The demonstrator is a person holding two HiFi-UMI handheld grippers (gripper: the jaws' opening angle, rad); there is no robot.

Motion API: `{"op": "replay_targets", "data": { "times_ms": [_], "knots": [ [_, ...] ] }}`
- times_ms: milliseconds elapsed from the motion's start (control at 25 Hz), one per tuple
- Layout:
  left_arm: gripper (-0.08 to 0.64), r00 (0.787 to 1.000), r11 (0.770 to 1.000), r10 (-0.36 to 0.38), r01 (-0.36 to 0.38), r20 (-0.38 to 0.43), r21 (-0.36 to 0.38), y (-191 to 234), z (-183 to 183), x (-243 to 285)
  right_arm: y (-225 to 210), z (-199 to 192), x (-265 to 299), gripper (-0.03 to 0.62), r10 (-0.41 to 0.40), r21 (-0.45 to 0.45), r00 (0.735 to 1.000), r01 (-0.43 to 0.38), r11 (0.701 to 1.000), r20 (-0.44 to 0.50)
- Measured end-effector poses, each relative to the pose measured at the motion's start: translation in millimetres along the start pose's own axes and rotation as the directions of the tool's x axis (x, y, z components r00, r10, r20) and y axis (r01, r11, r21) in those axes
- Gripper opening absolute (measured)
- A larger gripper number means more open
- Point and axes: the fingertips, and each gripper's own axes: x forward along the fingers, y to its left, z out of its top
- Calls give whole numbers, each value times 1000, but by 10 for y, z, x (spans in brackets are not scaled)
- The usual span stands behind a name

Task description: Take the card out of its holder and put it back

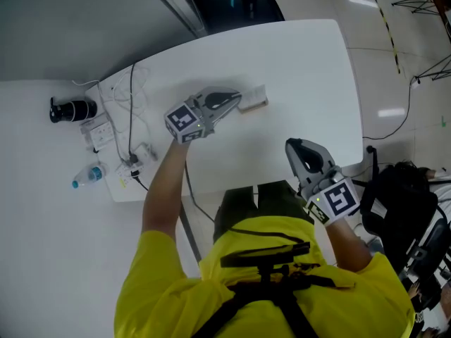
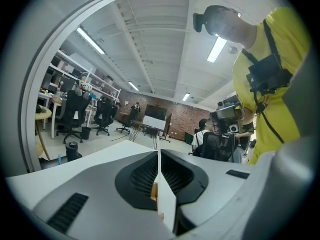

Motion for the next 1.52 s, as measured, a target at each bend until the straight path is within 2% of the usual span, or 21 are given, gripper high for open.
{"op": "replay_targets", "data": {
  "times_ms": [360, 480, 640, 800, 1120, 1240, 1400, 1520],
  "knots": [
    [17, 1000, 1000, 20, -20, 19, 11, 1, 19, 31, -12, -65, 18, 6, 0, 4, 1000, 0, 1000, -6],
    [17, 999, 999, 35, -35, 9, -2, -14, 31, 0, -30, -91, 5, 6, -3, 10, 1000, 3, 1000, -9],
    [17, 1000, 1000, 17, -17, -12, 20, -27, -5, -9, -25, -78, 21, 6, 1, 14, 1000, -1, 1000, -6],
    [17, 999, 999, 30, -30, -20, 25, -52, -33, 42, -27, -61, 37, 6, 2, 13, 1000, -2, 1000, -2],
    [23, 999, 999, 44, -43, 10, -23, 12, -243, 27, -77, -179, 36, 6, -10, 14, 1000, 11, 1000, -27],
    [71, 998, 998, 50, -49, 39, -33, 18, -286, 6, -79, -262, 53, 6, -9, 17, 999, 10, 1000, -40],
    [46, 996, 997, 73, -71, 56, -34, 41, -232, -35, -88, -311, 84, 6, -9, 18, 999, 9, 1000, -42],
    [46, 990, 992, 126, -125, 69, -15, 38, -41, -150, -55, -228, 107, 6, -1, 8, 1000, 1, 1000, -27]
  ]
}}
